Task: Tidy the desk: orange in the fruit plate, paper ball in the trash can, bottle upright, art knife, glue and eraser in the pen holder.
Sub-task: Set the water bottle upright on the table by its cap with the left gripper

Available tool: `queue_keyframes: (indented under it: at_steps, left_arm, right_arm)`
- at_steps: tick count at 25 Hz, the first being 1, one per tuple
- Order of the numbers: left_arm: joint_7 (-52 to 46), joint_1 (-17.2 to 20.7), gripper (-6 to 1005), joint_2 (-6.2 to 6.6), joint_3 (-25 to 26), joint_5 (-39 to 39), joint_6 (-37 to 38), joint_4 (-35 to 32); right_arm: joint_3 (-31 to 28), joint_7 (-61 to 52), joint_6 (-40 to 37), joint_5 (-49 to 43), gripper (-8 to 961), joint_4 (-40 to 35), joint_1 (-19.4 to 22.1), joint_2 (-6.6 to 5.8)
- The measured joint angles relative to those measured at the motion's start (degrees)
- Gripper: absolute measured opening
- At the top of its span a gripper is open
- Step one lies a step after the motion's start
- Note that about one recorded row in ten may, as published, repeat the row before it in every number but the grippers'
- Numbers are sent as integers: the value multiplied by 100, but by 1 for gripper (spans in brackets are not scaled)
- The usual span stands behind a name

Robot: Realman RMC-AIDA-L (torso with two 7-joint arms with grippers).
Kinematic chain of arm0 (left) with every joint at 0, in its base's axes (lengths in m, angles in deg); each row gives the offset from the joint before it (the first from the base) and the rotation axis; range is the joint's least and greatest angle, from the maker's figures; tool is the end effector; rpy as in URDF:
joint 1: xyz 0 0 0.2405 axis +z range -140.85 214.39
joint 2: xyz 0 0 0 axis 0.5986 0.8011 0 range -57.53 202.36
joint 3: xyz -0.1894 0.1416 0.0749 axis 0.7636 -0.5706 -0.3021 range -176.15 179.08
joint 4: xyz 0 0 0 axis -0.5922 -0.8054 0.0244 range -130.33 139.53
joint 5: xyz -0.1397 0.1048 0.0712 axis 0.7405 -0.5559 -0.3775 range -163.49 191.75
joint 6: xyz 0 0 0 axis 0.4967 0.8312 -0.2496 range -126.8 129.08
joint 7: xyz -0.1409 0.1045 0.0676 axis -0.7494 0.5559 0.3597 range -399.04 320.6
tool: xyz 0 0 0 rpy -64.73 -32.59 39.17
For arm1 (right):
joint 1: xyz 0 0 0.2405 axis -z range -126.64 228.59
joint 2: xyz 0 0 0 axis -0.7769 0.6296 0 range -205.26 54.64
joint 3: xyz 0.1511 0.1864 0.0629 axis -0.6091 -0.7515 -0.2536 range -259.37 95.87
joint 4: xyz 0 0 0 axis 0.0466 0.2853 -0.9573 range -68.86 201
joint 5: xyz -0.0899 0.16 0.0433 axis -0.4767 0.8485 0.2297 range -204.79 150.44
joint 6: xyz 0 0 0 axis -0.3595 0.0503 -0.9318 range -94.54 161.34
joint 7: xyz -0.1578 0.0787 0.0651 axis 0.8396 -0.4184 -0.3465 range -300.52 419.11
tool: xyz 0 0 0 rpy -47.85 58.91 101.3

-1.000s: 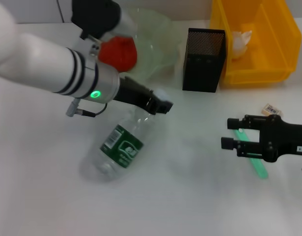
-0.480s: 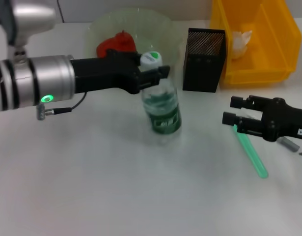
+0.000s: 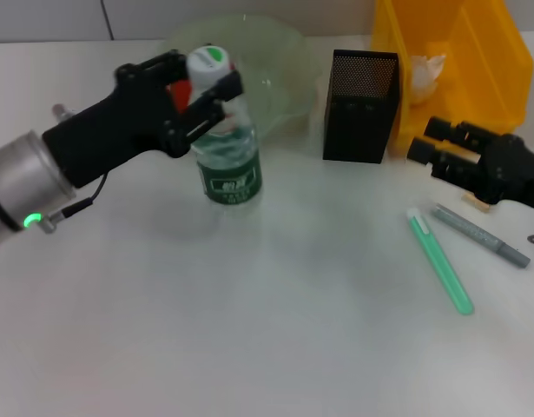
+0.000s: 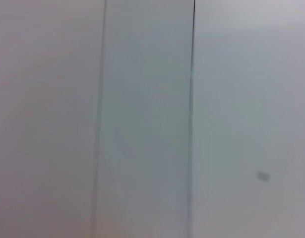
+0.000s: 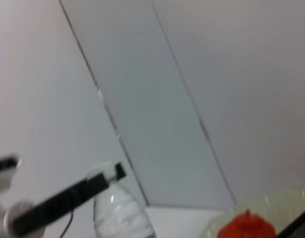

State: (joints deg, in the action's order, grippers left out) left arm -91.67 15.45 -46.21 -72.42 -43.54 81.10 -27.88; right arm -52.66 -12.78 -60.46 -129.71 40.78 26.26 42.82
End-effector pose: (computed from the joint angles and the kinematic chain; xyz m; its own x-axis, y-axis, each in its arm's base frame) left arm -0.1836 0.3270 -0.0249 0.6217 -0.0423 0.7821 0.4009 -0.8406 -0.3642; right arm 0.2417 0.3079 -0.0086 0.5269 -0.3180 -0.7882 -0.6289 -0.7697 -0.1098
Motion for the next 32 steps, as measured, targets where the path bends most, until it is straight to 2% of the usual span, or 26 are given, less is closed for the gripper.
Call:
queue_keyframes:
  at_steps: [4,6,12,17,25,32]
  left_arm:
    - [1337,-223,441,-29,8,569,405,1021]
    - [1690,-306,441,-43,-11,675,435,1265]
    - [2016,-610,440,-55,68,845,217,1849]
    - [1998,-680,440,-55,48,1134,-1,1952]
    - [1987,-913,447,-55,-10,1169,-427,2221]
    - [1974,-926,466,-55,-23,1174,-366,2278]
  right_arm:
    - [0,95,113,250,636,182,-13,11]
    - [0,90,275,280,636,207,-52,36]
    - [0,59,532,314,636,229,-95,81]
    - [-1,-3,705,594,635,309,-95,87]
    - [0,-2,737,612,635,315,-94,88]
    - [0,17,738,612,635,315,-94,88]
